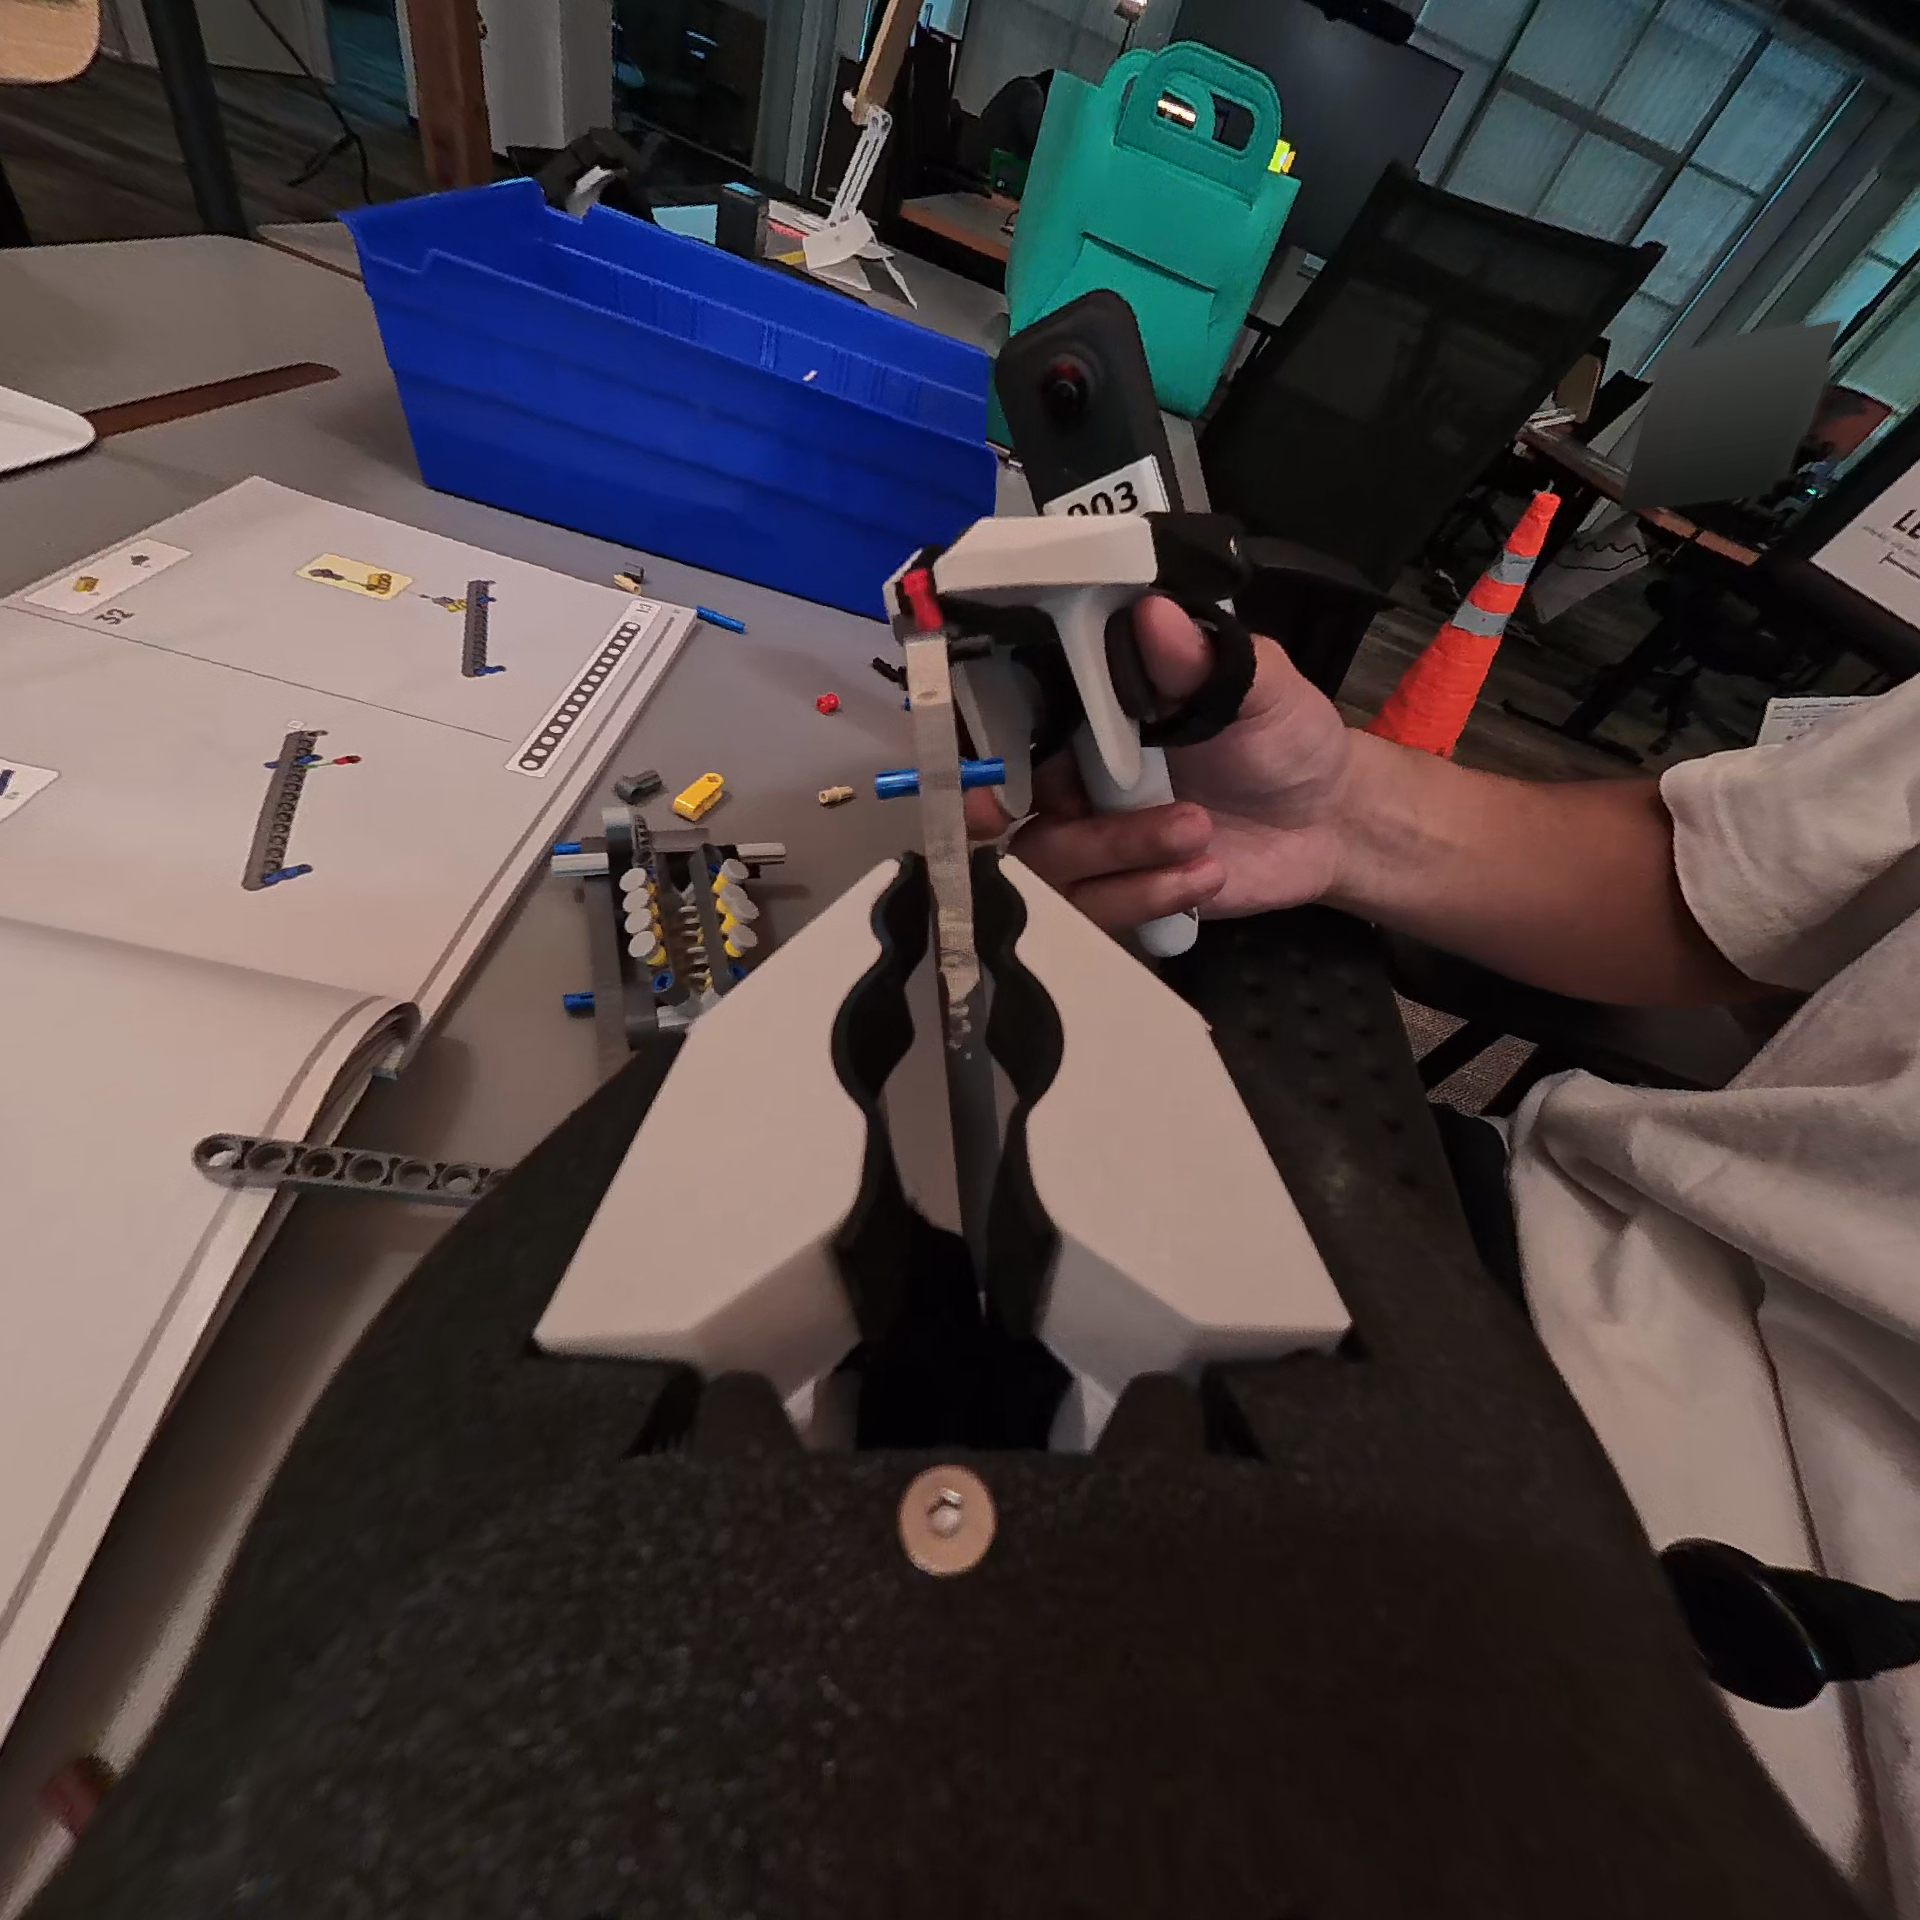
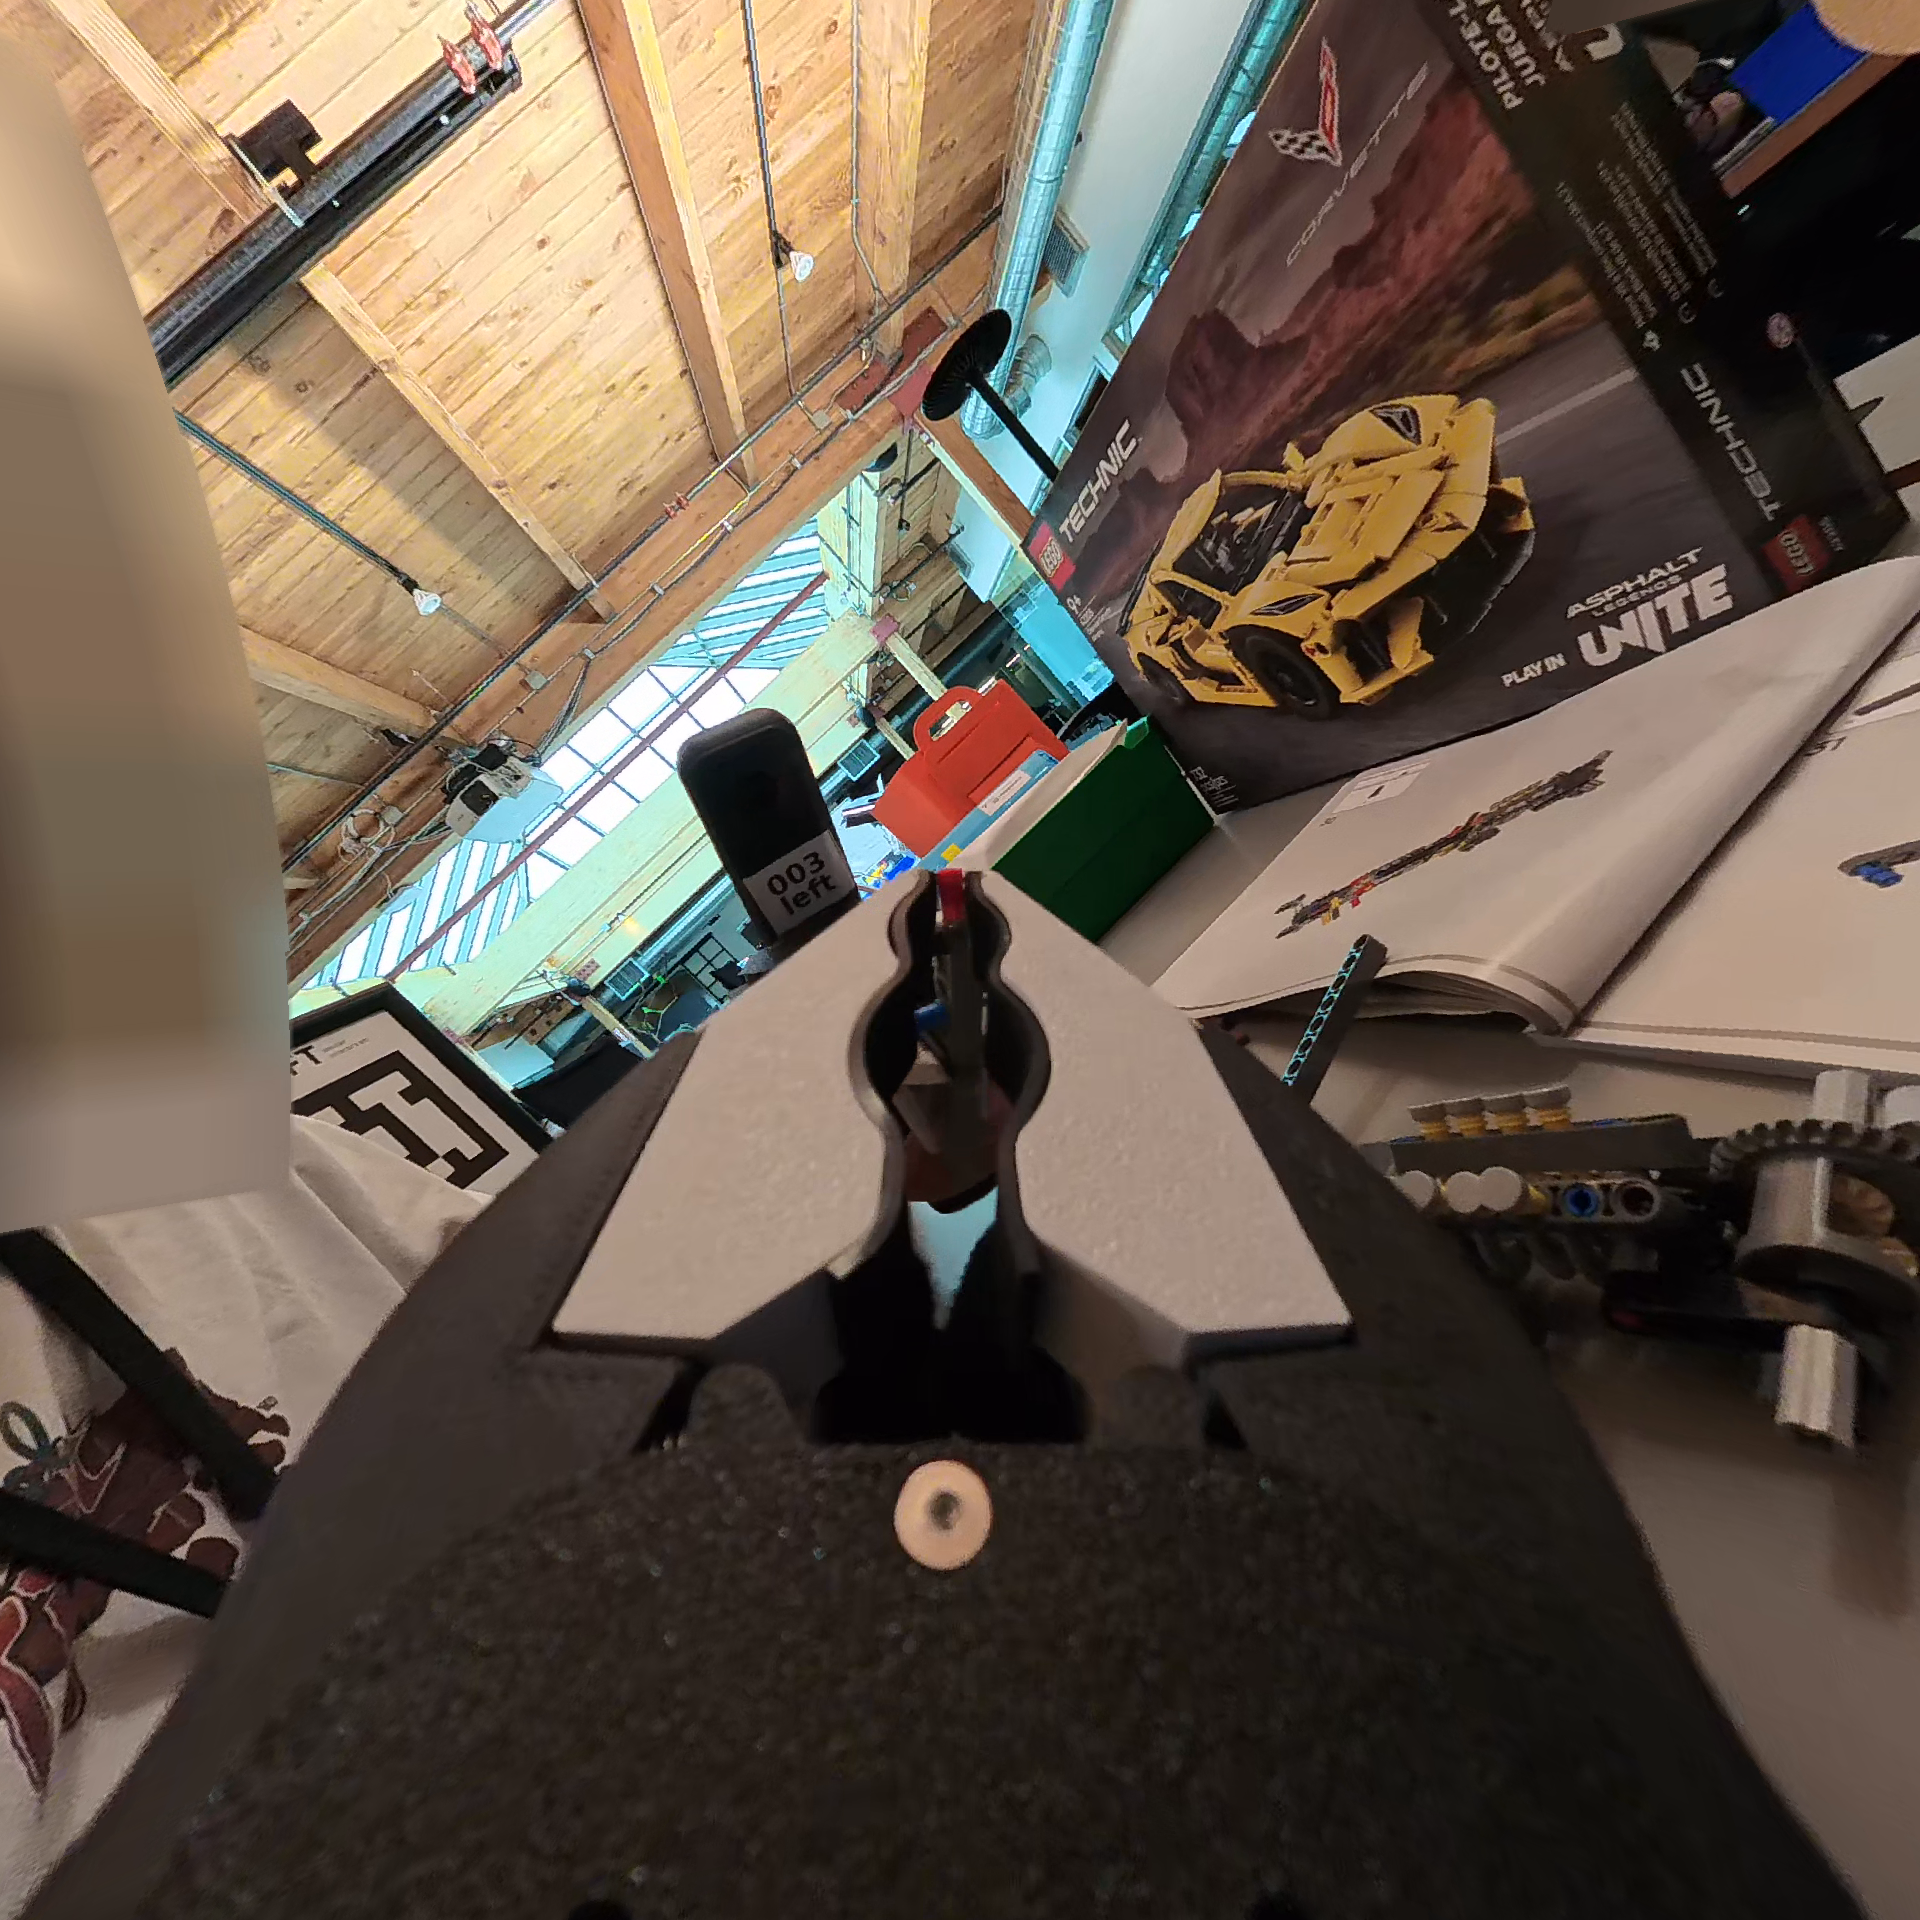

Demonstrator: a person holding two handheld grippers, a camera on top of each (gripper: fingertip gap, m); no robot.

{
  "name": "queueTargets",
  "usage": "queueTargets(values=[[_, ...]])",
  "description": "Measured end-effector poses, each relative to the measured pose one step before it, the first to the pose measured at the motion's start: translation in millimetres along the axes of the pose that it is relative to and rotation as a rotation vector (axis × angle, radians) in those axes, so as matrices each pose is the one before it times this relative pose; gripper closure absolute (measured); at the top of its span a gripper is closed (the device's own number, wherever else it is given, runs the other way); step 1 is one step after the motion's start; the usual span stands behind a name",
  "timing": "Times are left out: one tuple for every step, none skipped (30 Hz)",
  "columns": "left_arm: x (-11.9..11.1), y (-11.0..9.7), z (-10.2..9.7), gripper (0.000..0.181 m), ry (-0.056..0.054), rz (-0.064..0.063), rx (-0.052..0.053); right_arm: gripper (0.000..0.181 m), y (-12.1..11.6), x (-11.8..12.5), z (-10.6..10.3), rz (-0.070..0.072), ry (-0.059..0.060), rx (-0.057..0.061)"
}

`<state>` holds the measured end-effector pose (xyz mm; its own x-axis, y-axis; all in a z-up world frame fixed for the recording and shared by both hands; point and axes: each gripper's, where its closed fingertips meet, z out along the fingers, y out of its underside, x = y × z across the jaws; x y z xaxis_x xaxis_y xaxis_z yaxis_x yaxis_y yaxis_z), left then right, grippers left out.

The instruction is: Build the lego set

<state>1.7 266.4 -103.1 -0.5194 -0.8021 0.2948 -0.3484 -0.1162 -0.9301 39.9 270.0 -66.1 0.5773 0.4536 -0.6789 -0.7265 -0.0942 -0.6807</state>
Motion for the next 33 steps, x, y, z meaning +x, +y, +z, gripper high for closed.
queueTargets(values=[[0.62, 0.35, 0.53, 0.174, 0.0040, -0.0020, -0.0006, 0.178, -0.08, 0.85, -0.72, -0.0018, 0.0026, -0.0008], [1.31, 0.86, 0.71, 0.174, 0.0073, -0.0011, -0.0044, 0.178, 0.10, 0.93, -0.53, -0.0056, 0.0038, -0.0010], [1.54, 1.74, 1.17, 0.174, 0.0075, 0.0028, -0.0093, 0.178, -0.45, 0.88, -0.18, -0.0063, 0.0035, 0.0034], [1.53, 1.58, 1.29, 0.174, 0.0045, 0.0059, -0.0076, 0.177, -0.29, 0.37, 0.32, -0.0040, -0.0003, 0.0009], [1.68, 0.66, 1.04, 0.174, 0.0066, 0.0043, -0.0021, 0.178, 1.19, -0.23, 0.93, -0.0014, -0.0033, -0.0083], [1.70, -0.29, 0.61, 0.174, 0.0092, -0.0011, 0.0037, 0.177, 2.54, -0.03, 1.31, -0.0040, -0.0015, -0.0159], [0.67, -0.98, 0.08, 0.174, 0.0061, -0.0072, 0.0077, 0.178, 2.57, 0.03, 1.29, -0.0083, 0.0015, -0.0152], [-0.70, -0.59, -0.22, 0.174, 0.0008, -0.0083, 0.0041, 0.177, 1.90, 0.07, 0.91, -0.0087, 0.0022, -0.0101], [-1.55, 0.16, -0.50, 0.174, -0.0052, -0.0030, 0.0003, 0.177, 0.24, 0.15, 0.38, -0.0039, 0.0024, 0.0001], [-1.75, -0.29, -0.71, 0.174, -0.0085, 0.0008, 0.0014, 0.177, 0.09, -0.03, 0.02, -0.0007, -0.0004, -0.0013], [-0.99, -0.72, -0.63, 0.174, -0.0045, 0.0004, 0.0026, 0.178, -0.73, 0.08, -0.40, 0.0009, -0.0008, 0.0031], [-0.15, -0.66, -0.58, 0.174, -0.0003, -0.0003, 0.0026, 0.178, -0.48, 0.24, -0.42, 0.0008, -0.0002, 0.0029], [-0.66, -0.36, -0.34, 0.174, -0.0040, 0.0010, 0.0009, 0.178, 0.12, 0.39, -0.41, -0.0002, 0.0006, -0.0006], [-1.12, -0.24, -0.46, 0.174, -0.0074, 0.0033, 0.0006, 0.178, 0.14, 0.68, -0.60, -0.0017, 0.0033, 0.0000], [-0.50, -0.01, -0.25, 0.174, -0.0025, 0.0011, -0.0005, 0.177, 0.21, 0.50, -0.50, -0.0022, 0.0031, -0.0001], [-0.39, 0.10, -0.25, 0.174, 0.0005, -0.0037, -0.0005, 0.177, 0.13, 0.48, -0.69, -0.0015, 0.0027, -0.0004], [-0.69, -0.29, -0.25, 0.174, -0.0020, -0.0043, 0.0018, 0.177, -0.65, 0.46, -1.10, -0.0017, 0.0031, 0.0032], [0.03, -0.33, -0.16, 0.174, 0.0020, -0.0021, 0.0019, 0.178, -0.18, 0.46, -0.88, 0.0009, 0.0014, 0.0009], [0.69, -0.24, -0.07, 0.174, 0.0049, -0.0001, 0.0012, 0.178, -0.15, 0.18, -0.81, 0.0031, 0.0002, 0.0007], [0.28, -0.34, 0.11, 0.174, -0.0001, 0.0015, 0.0019, 0.178, -0.47, -0.08, -0.76, 0.0011, -0.0009, 0.0042], [0.09, 0.31, 0.18, 0.174, -0.0007, 0.0013, -0.0012, 0.178, 0.03, 0.00, -0.64, 0.0002, 0.0001, 0.0003], [-0.61, 0.53, 0.24, 0.174, -0.0037, -0.0004, -0.0033, 0.177, 0.16, 0.29, -0.57, -0.0011, 0.0024, -0.0023], [-1.73, 0.48, 0.00, 0.174, -0.0084, -0.0015, -0.0022, 0.178, -0.23, 0.25, -0.72, -0.0025, 0.0026, 0.0007], [-1.67, 0.35, -0.38, 0.174, -0.0055, -0.0042, -0.0009, 0.177, -0.45, -0.63, -0.85, -0.0005, -0.0028, 0.0009], [-0.95, 0.17, -0.43, 0.174, 0.0014, -0.0070, -0.0015, 0.177, -0.19, -0.36, -0.72, 0.0017, -0.0007, -0.0012], [-0.34, -0.08, -0.30, 0.174, 0.0020, -0.0039, 0.0005, 0.177, -0.29, -0.01, -0.76, -0.0041, 0.0031, -0.0008], [-0.44, -0.41, -0.24, 0.174, -0.0031, 0.0026, 0.0016, 0.177, -0.23, 0.51, -1.23, -0.0114, 0.0071, -0.0042], [-0.22, 0.15, 0.05, 0.174, -0.0042, 0.0057, -0.0019, 0.177, -0.32, 1.37, -2.22, -0.0200, 0.0148, -0.0121], [-0.30, 0.83, 0.35, 0.174, -0.0047, 0.0049, -0.0055, 0.178, -0.56, 3.11, -3.58, -0.0277, 0.0263, -0.0174], [-0.75, 1.09, 0.35, 0.174, -0.0069, 0.0028, -0.0059, 0.177, 0.76, 4.95, -5.25, -0.0370, 0.0382, -0.0338], [-1.11, 1.07, 0.36, 0.174, -0.0065, -0.0003, -0.0057, 0.177, 3.82, 8.61, -6.85, -0.0586, 0.0613, -0.0630], [-0.97, 0.68, 0.05, 0.174, -0.0043, -0.0033, -0.0038, 0.177, 8.79, 15.04, -8.74, -0.0914, 0.1009, -0.0989], [-0.92, 0.24, -0.04, 0.174, -0.0019, -0.0053, -0.0011, 0.177, 13.92, 17.53, -8.90, -0.1138, 0.1124, -0.1251]])
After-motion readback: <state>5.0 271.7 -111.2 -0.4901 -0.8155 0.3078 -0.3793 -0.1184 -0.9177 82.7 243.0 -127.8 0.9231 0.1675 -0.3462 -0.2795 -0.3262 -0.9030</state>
